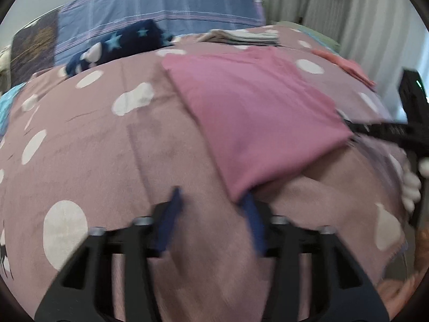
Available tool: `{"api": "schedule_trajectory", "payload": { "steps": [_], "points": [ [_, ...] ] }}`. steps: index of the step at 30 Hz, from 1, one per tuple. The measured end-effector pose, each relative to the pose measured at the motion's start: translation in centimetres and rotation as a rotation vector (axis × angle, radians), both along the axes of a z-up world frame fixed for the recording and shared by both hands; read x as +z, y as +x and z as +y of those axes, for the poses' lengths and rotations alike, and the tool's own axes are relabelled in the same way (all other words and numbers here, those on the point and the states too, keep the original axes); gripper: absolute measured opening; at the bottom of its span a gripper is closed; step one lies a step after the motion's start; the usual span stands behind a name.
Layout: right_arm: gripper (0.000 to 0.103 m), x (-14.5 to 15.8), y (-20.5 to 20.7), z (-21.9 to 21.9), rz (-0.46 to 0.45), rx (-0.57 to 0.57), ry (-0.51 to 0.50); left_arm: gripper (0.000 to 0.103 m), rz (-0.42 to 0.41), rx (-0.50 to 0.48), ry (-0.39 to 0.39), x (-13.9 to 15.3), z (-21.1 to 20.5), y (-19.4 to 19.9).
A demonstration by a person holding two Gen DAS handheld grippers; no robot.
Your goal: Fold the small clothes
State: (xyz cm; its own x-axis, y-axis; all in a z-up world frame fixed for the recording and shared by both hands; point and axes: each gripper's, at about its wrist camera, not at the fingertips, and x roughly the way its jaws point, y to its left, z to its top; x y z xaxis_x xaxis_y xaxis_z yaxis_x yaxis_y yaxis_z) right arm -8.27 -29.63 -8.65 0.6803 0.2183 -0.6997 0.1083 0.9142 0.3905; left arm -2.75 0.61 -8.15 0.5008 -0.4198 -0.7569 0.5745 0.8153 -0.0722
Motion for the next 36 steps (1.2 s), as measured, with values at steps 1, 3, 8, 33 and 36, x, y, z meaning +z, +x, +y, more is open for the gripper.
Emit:
{"api": "schedule_trajectory", "payload": {
  "steps": [1, 3, 8, 33, 36],
  "points": [
    [0.004, 0.7, 0.2, 0.3, -0.023, 0.019, -0.024, 0.013, 0.004, -0.025, -0.017, 0.4, -0.1, -0.4],
    [0.006, 2.2, 1.0, 1.0, -0.072, 0.063, -0.069, 0.008, 0.015, -0.083, -0.118, 2.5, 0.0, -0.8],
    [0.009, 3.5, 4.9, 3.1, -0.127, 0.179, -0.042, 0.008, -0.042, -0.155, -0.257, 5.6, -2.1, 1.2],
    [0.005, 4.4, 18.0, 1.3, -0.106, 0.174, -0.108, 0.024, -0.002, -0.106, -0.048, -1.3, -4.9, 3.1],
    [0.004, 5.1, 17.1, 0.8, -0.162, 0.101, -0.178, 0.024, -0.002, -0.105, -0.049, -1.3, -4.9, 3.0]
  ]
}}
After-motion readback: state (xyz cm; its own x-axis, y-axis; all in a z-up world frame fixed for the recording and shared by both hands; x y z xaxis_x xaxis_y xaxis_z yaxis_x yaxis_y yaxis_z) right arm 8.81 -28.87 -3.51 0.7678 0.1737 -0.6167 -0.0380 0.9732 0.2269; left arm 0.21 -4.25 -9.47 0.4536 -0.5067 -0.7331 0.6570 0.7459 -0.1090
